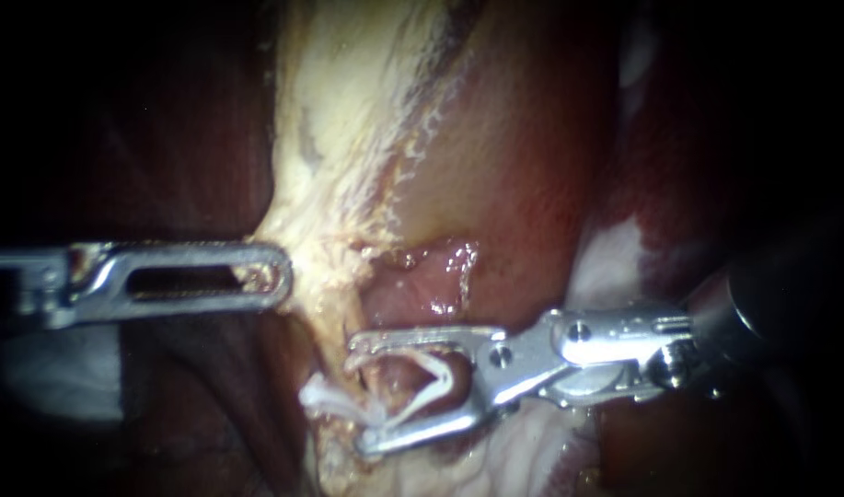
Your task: Clipping third clip left tube
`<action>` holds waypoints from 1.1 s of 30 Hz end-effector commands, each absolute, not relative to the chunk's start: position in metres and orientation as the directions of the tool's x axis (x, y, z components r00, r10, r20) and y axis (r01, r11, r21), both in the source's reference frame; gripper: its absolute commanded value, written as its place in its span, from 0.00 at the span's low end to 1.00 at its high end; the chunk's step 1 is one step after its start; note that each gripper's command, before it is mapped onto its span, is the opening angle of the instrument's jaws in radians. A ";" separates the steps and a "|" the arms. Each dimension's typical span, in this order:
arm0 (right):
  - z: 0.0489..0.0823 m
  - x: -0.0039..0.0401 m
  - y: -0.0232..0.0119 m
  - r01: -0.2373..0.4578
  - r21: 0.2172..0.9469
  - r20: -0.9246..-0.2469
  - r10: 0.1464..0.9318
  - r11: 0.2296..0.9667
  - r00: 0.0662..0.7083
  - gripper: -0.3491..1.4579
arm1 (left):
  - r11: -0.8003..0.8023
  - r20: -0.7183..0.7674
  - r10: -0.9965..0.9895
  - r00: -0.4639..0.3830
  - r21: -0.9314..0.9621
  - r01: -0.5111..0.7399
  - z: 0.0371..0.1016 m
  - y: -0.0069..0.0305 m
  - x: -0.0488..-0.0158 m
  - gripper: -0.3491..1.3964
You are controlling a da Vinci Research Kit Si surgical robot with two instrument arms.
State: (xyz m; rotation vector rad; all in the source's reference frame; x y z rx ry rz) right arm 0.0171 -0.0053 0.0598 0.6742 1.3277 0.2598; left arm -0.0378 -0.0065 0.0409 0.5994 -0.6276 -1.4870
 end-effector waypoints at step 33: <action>0.0621 0.0203 -0.0044 0.214 0.624 -0.778 0.570 0.752 0.266 0.52 | -0.002 0.014 -1.000 -0.017 0.704 0.710 0.0402 -0.0068 -0.0385 0.00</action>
